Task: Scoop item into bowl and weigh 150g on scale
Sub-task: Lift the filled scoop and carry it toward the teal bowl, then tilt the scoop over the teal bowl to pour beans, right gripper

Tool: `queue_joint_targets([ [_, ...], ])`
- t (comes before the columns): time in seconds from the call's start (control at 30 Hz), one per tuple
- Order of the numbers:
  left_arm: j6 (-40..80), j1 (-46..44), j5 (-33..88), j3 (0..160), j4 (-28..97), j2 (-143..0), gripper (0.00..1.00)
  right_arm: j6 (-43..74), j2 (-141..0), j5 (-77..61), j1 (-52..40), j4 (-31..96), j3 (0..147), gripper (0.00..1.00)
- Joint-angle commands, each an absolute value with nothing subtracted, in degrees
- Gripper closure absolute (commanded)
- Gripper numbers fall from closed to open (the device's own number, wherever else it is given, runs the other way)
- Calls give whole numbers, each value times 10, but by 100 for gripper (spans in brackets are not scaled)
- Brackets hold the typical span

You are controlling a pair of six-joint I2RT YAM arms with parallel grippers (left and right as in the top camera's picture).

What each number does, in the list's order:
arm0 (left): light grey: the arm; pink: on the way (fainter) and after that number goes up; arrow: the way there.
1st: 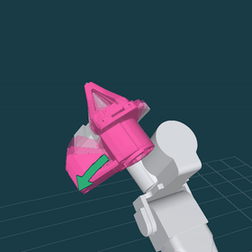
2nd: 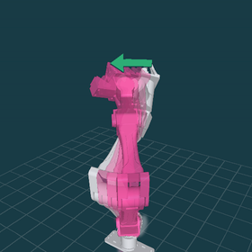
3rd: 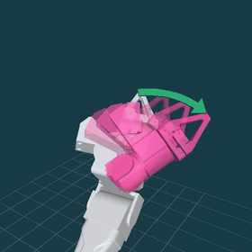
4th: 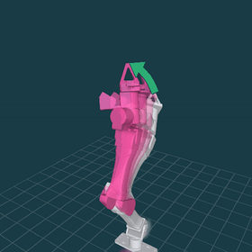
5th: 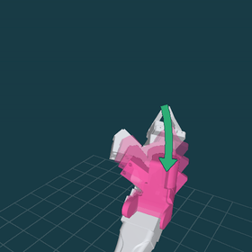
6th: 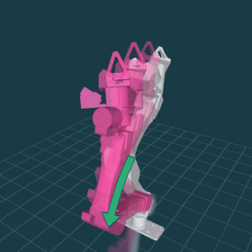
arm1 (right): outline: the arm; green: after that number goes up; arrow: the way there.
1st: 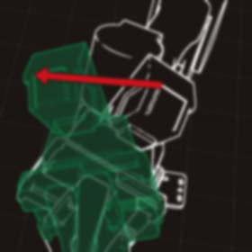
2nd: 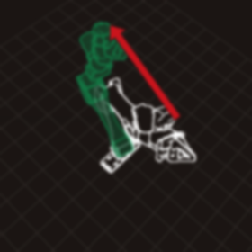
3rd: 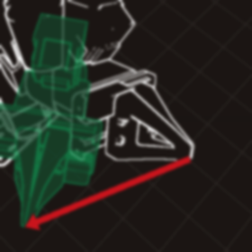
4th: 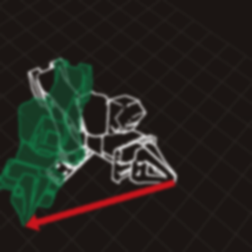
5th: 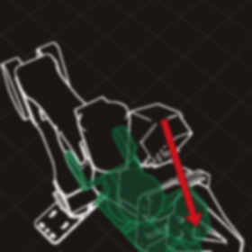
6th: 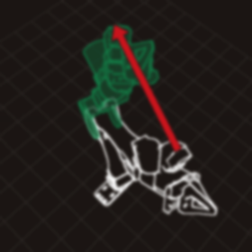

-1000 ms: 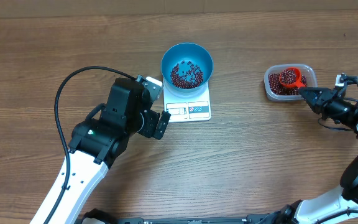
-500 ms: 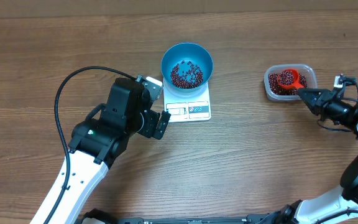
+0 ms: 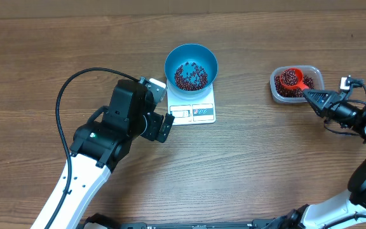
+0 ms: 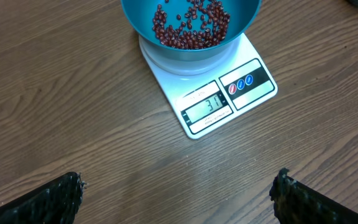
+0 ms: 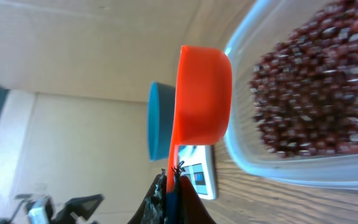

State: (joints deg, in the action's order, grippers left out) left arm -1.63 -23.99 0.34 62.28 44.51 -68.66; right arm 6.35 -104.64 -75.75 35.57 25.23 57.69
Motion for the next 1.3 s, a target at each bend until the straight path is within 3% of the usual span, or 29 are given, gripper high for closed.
queue_joint_targets([
  [0.0,-11,-241,-3,620,443,-690,0,78,-1051,-811,345,252,573,96],
  [0.43,-11,-241,-3,620,443,-690,0,182,-1051,-811,206,183,575,96],
  [0.93,-11,-241,-3,620,443,-690,0,497,-1051,-746,27,-195,575,96],
  [1.1,-11,-241,-3,620,443,-690,0,488,-1051,-689,-6,-239,575,96],
  [1.27,-11,-241,-3,620,443,-690,1,385,-1051,-613,-26,-238,575,96],
])
